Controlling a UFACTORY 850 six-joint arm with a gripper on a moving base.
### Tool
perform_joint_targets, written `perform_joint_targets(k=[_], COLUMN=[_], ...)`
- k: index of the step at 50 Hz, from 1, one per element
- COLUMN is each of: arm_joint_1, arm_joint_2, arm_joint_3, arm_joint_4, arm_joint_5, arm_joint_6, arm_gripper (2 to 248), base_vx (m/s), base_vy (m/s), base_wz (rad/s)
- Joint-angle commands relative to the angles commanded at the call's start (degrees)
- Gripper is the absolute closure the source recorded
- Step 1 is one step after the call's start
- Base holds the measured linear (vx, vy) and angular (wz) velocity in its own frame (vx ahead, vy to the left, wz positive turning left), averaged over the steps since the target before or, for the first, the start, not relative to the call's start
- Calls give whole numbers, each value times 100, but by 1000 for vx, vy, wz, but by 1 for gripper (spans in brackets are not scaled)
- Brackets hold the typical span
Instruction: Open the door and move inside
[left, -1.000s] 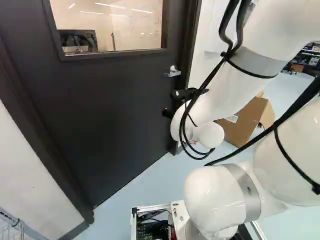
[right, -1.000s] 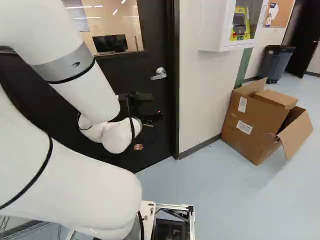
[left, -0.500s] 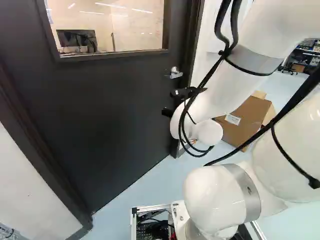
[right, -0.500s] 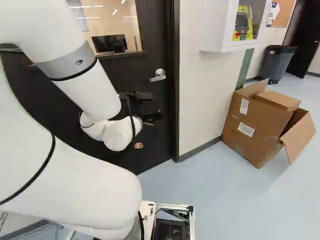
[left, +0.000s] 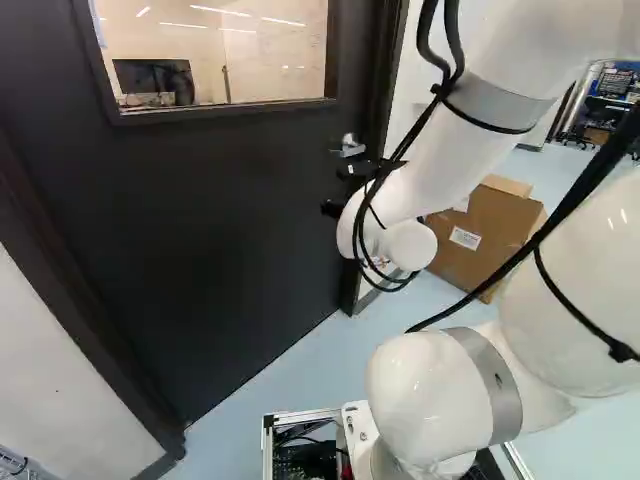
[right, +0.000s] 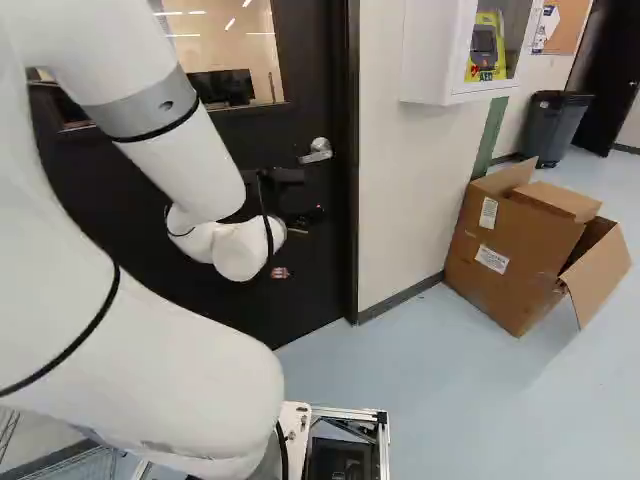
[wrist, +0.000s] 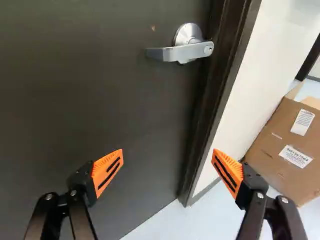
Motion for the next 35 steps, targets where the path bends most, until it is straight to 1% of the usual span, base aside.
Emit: perform_joint_targets(k=[35], arm_joint_1=[96], arm_joint_2=[-442], arm_joint_3=[-902], arm_joint_4=[0], arm_joint_5=[0], arm_joint_6=[0], arm_gripper=[3], base_vx=[0], base_vy=[0], base_wz=[0])
